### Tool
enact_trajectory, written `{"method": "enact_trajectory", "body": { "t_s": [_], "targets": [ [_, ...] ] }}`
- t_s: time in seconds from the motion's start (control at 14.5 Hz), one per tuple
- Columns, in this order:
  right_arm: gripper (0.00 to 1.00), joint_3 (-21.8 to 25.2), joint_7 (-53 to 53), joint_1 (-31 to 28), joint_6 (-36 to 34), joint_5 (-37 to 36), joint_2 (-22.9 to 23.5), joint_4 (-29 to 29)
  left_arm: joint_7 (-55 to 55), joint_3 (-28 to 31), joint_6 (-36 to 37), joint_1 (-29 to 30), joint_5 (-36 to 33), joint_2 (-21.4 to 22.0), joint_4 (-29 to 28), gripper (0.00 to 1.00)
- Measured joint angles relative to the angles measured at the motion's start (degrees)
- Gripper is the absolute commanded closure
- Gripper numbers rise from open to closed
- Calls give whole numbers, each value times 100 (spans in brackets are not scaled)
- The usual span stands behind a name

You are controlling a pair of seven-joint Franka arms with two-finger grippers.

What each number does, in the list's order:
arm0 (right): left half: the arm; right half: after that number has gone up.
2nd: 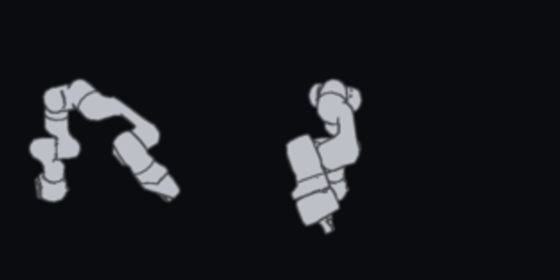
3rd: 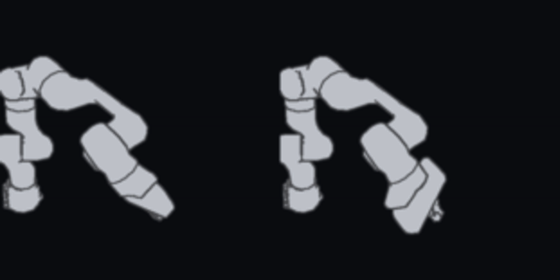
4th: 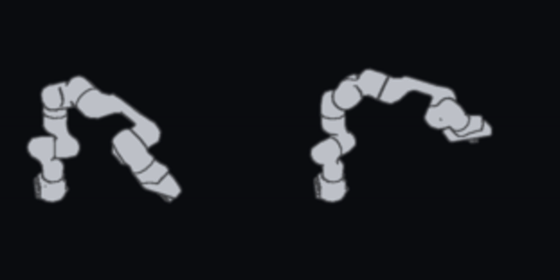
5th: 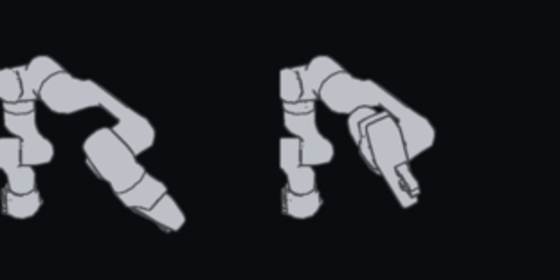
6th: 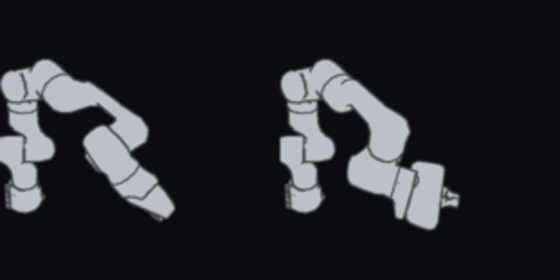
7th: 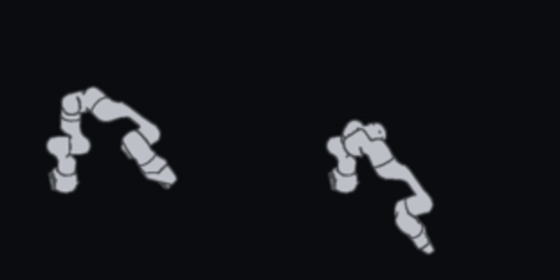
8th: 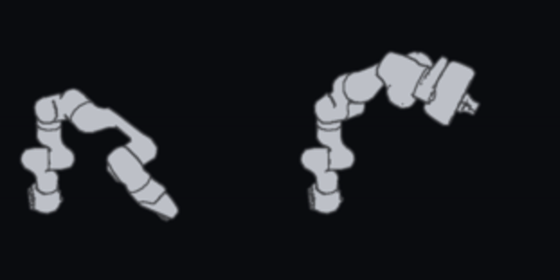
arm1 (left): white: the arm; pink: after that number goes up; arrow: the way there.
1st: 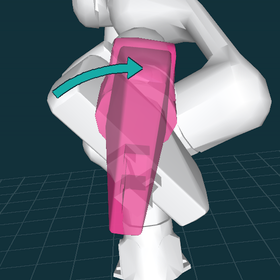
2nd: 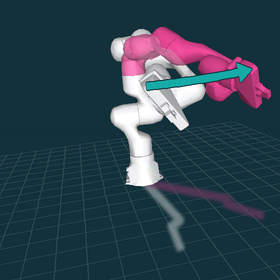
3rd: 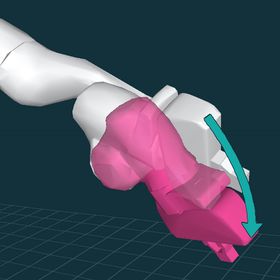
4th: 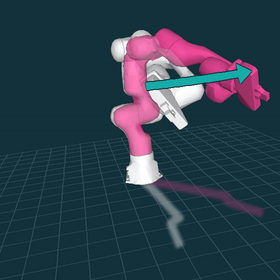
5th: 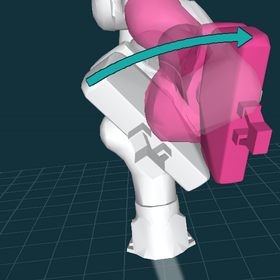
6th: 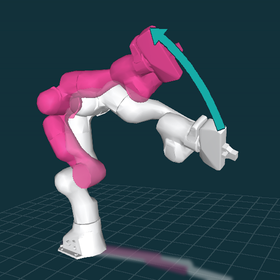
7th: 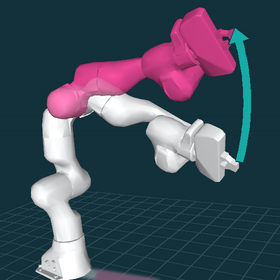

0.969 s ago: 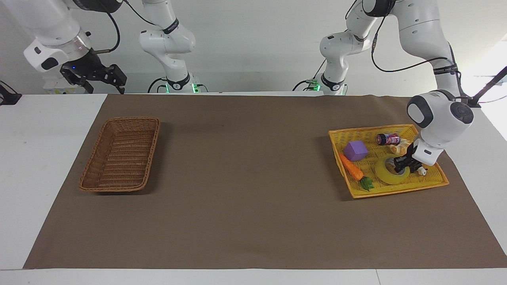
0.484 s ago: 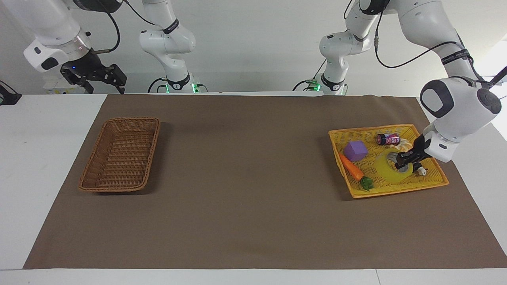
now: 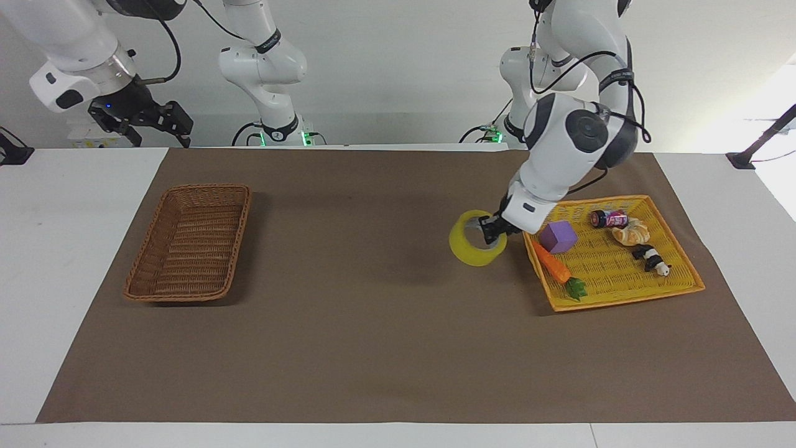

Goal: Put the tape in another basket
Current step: 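Lift the tape with the left gripper while the right gripper reaches toward it, then grasp the tape rim with the right gripper beside the left gripper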

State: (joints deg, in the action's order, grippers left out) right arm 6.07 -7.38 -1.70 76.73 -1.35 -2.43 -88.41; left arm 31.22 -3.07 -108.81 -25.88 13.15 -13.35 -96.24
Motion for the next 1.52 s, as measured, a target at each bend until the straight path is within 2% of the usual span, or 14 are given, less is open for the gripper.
{"method": "enact_trajectory", "body": {
  "t_s": [0.07, 0.21, 0.48, 0.62, 0.83, 0.97, 1.11, 1.25, 1.52],
  "targets": [
    [1, 1, -230, -14, 86, 264, -1, -37, 17, 2, 0, -105, 79, 1, 11, 100],
    [1, 8, -330, -31, 621, 1395, -23, -320, 19, 6, 0, -162, 135, 1, 42, 100],
    [1, -46, -334, 88, 1897, 3612, 16, -1444, 19, 27, 4, -162, 141, 5, 75, 100],
    [1, -59, -363, 385, 2540, 4555, 146, -1915, 19, 34, 5, -162, 141, 16, 105, 100],
    [1, -82, -374, 1055, 3428, 5816, 512, -2197, 19, 34, 18, -162, 142, 50, 110, 100],
    [1, -95, -395, 1540, 4067, 6423, 780, -2211, 19, 34, 34, -162, 142, 58, 110, 100],
    [1, -103, -395, 2069, 4619, 6735, 934, -2213, 19, 34, 55, -162, 142, 58, 110, 100],
    [1, -105, -393, 2488, 4970, 7211, 1002, -2255, 19, 34, 78, -162, 142, 58, 110, 100],
    [1, -99, -391, 2959, 5360, 8068, 1041, -2474, 19, 34, 150, -163, 142, 60, 110, 100]
  ]
}}
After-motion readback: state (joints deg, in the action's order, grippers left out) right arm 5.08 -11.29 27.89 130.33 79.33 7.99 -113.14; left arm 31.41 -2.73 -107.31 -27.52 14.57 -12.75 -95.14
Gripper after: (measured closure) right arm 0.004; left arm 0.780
